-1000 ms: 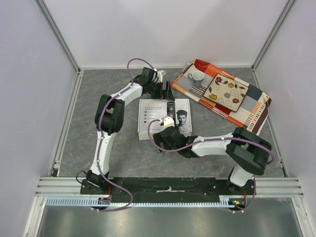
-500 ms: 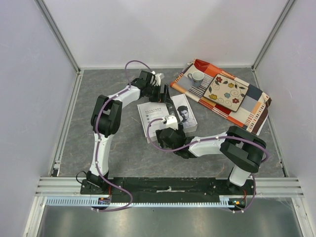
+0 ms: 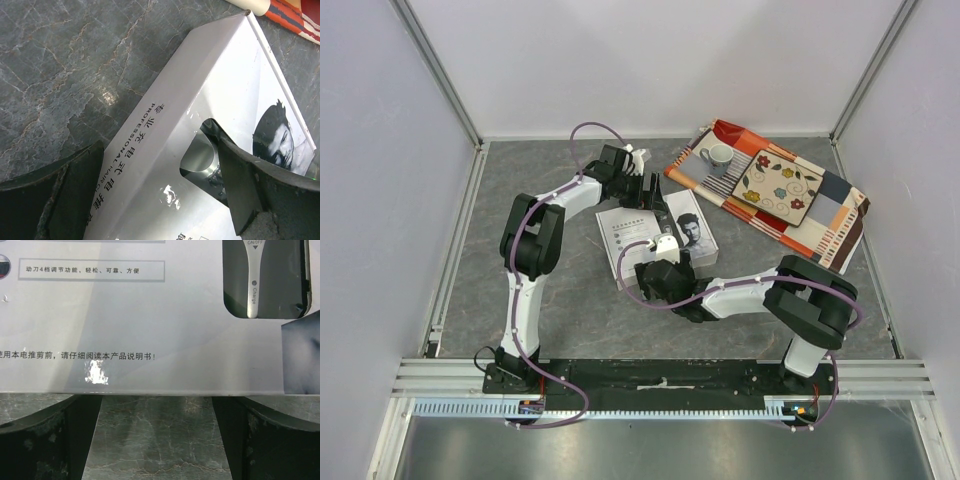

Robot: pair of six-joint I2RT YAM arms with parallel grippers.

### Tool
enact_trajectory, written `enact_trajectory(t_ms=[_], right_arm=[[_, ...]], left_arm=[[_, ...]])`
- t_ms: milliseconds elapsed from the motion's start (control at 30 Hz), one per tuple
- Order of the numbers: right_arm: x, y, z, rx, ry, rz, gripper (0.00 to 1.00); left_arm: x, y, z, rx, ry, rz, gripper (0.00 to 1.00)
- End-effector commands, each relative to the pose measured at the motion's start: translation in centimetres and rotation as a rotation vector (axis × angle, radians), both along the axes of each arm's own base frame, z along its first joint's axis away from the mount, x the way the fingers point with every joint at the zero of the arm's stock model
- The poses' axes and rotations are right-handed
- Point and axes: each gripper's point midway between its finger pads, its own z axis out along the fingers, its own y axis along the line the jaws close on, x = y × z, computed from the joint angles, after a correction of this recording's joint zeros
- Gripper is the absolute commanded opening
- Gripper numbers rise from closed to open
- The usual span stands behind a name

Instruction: Sort the hair-cutting tools

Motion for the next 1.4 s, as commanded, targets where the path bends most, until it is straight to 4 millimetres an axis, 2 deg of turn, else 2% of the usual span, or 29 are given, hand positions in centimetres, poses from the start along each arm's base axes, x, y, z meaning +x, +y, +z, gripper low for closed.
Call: enact_trajectory(t_ms=[0,100,233,267,400,433,500,533,633,667,733,767,833,867,967,1000,1067,1100,1167,1200,1267,1300,1367], right_arm=[[2.2,-0.2,1.2,-0.050,-0.068,-0.024,0.98],[1.7,-0.9,2.5,-0.078,-0.061,-0.027,0.98],[1.0,-1.8,4.7,-0.104,-0.058,-0.019,0.98],[1.0,-2.0,5.8,-0.089,-0.065,-0.020,0.98],[0.3,-3.1,8.2,-0.106,-0.057,-0.025,0.98],[0.2,-3.2,8.8,-0.106,-0.059,-0.020,0.98],[0.1,-3.7,10.8,-0.095,-0.075,-0.029,0.98],[0.1,-3.8,12.0,-0.077,-0.089,-0.030,0.98],[0.2,-4.7,14.9,-0.064,-0.122,-0.056,0.98],[0.4,-4.7,16.4,-0.043,-0.139,-0.063,0.98],[0.2,-5.2,18.2,-0.039,-0.146,-0.059,0.98],[0.1,-5.3,19.5,-0.040,-0.154,-0.053,0.98],[0.3,-6.2,21.4,-0.043,-0.175,-0.086,0.98],[0.2,-6.7,22.8,-0.050,-0.181,-0.103,0.98],[0.0,-8.4,25.9,-0.046,-0.220,-0.149,0.98],[0.0,-8.9,26.5,-0.049,-0.232,-0.156,0.98],[-0.3,-10.9,28.1,-0.056,-0.275,-0.207,0.98],[-0.4,-11.5,28.6,-0.060,-0.288,-0.223,0.98],[-0.8,-13.2,29.5,-0.067,-0.312,-0.265,0.98],[-0.8,-14.2,30.0,-0.075,-0.332,-0.304,0.98],[-1.4,-15.6,30.6,-0.069,-0.345,-0.331,0.98],[-1.5,-16.2,30.7,-0.070,-0.353,-0.345,0.98],[-2.1,-17.1,30.9,-0.052,-0.358,-0.354,0.98]], left_arm=[[-9.4,-0.4,-2.9,0.096,0.326,-0.111,1.00],[-7.6,0.1,-2.6,0.111,0.284,-0.081,1.00],[-5.1,0.5,-0.1,0.096,0.211,-0.040,1.00],[-4.5,0.8,0.4,0.102,0.191,-0.025,1.00],[-2.8,1.5,4.5,0.095,0.110,0.010,1.00],[-2.4,1.6,6.6,0.084,0.064,0.018,1.00],[-1.8,2.4,8.5,0.101,0.013,0.054,1.00],[-1.8,2.7,11.1,0.092,-0.042,0.058,1.00],[-2.0,3.6,14.4,0.097,-0.120,0.091,1.00],[-2.4,4.1,17.2,0.081,-0.175,0.108,1.00],[-3.1,4.9,19.0,0.079,-0.210,0.141,1.00],[-3.9,5.5,21.8,0.057,-0.266,0.160,1.00],[-5.0,6.5,23.1,0.060,-0.296,0.190,1.00],[-6.1,7.1,25.4,0.035,-0.345,0.197,1.00],[-8.2,8.3,26.8,0.017,-0.398,0.218,1.00],[-9.8,9.1,28.3,-0.011,-0.451,0.226,1.00],[-11.3,10.3,29.4,-0.028,-0.501,0.261,1.00],[-13.0,11.2,29.3,-0.030,-0.509,0.272,1.00],[-14.5,12.5,28.7,-0.009,-0.510,0.300,1.00],[-16.0,13.6,28.0,0.009,-0.530,0.303,1.00],[-17.2,15.0,27.0,0.039,-0.529,0.345,1.00],[-18.1,15.5,25.6,0.051,-0.512,0.347,1.00],[-19.8,17.3,26.3,0.035,-0.571,0.415,1.00]])
